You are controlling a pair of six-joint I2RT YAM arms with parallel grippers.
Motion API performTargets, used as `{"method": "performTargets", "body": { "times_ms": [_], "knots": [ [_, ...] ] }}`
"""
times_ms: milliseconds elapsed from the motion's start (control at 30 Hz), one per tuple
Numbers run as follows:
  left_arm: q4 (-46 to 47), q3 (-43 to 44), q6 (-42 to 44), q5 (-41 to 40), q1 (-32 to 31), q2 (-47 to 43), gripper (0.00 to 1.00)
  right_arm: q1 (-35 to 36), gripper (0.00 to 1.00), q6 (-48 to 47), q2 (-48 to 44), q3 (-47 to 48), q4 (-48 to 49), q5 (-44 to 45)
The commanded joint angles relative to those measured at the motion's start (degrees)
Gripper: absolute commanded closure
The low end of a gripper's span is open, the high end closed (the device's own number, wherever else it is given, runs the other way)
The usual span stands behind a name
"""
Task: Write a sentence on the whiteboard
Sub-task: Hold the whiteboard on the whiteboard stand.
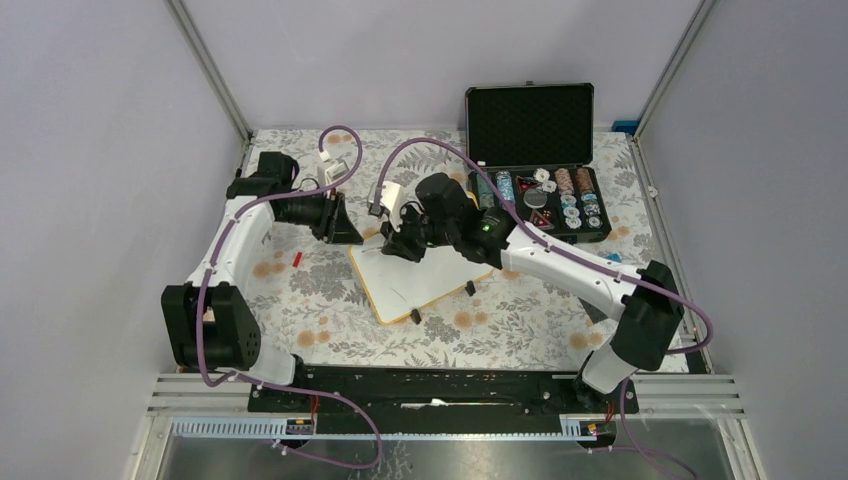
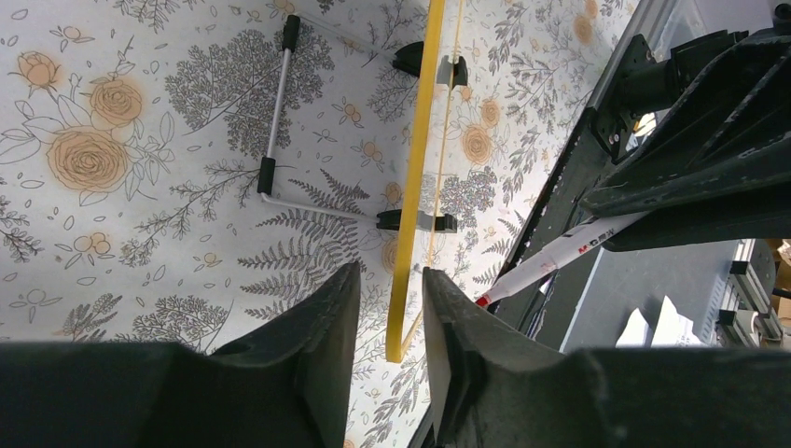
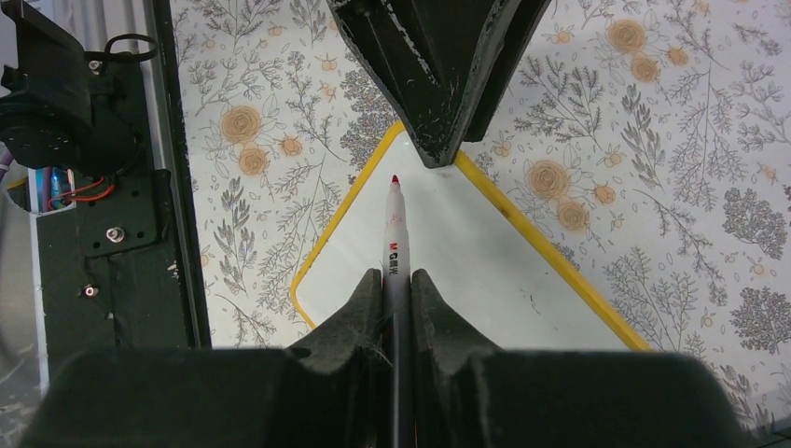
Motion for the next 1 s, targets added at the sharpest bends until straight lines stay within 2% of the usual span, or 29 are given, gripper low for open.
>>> {"method": "performTargets", "body": {
  "times_ms": [0,200,367,567,967],
  "knots": [
    [0.0,-0.8,2.1,2.9,0.3,-0.6,0.69,0.9,1.0,0.8,0.6,0.9,3.2,1.2],
    [-0.1,-0.5,2.1,3.5,0.3,-0.2,0.85,1.0,1.0,1.5,1.5,0.4,4.4,1.7],
    [-0.2,-0.4,2.0,3.4,0.3,-0.1,0.92,1.1,1.0,1.4,2.0,0.5,4.5,2.0],
    [-0.1,-0.4,2.0,3.3,0.3,0.0,0.97,1.2,1.0,1.4,2.8,0.6,4.9,2.6],
    [-0.1,-0.4,2.1,3.1,0.3,-0.2,0.99,1.2,1.0,0.9,3.9,-0.5,5.7,4.1]
  ]
}}
